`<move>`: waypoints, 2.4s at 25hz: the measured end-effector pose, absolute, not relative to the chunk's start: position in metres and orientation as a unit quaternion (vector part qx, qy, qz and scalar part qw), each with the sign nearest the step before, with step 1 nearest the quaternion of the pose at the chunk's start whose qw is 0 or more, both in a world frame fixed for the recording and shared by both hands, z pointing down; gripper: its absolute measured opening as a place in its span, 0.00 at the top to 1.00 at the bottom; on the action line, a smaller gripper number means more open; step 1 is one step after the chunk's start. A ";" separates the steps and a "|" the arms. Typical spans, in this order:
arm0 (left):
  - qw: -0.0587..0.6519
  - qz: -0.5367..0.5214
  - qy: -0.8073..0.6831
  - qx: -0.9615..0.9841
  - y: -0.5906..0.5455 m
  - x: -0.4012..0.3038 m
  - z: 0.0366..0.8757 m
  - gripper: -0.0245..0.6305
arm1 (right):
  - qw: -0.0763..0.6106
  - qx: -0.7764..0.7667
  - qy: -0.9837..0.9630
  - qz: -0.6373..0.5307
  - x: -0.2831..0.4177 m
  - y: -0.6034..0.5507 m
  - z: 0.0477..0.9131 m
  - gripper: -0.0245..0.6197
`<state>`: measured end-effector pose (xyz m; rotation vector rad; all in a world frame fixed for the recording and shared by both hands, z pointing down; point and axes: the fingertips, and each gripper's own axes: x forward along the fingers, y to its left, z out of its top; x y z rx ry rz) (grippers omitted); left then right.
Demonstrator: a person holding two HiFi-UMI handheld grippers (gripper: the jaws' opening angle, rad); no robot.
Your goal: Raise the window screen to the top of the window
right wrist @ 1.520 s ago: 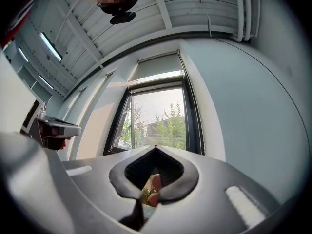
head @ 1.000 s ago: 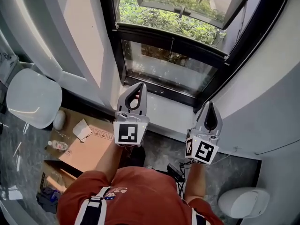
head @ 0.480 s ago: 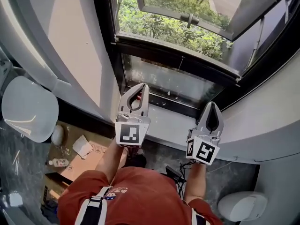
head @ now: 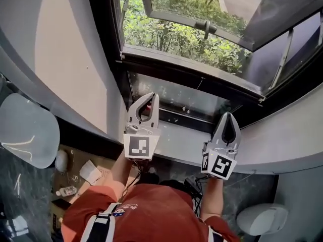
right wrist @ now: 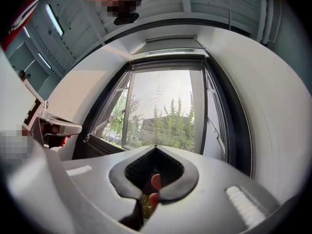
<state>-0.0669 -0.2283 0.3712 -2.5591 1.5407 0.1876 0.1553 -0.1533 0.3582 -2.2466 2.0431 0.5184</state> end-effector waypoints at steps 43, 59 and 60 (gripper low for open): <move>0.150 0.011 0.547 -0.824 -0.323 0.004 0.366 0.95 | 0.044 -0.715 0.672 0.186 0.243 -0.249 0.358 0.95; 0.262 -0.102 0.475 -0.834 -0.332 0.000 0.395 0.83 | -0.140 -0.636 0.716 0.252 0.209 -0.261 0.385 0.80; 0.283 -0.117 0.466 -0.830 -0.332 0.001 0.398 0.82 | -0.170 -0.623 0.720 0.256 0.210 -0.261 0.391 0.78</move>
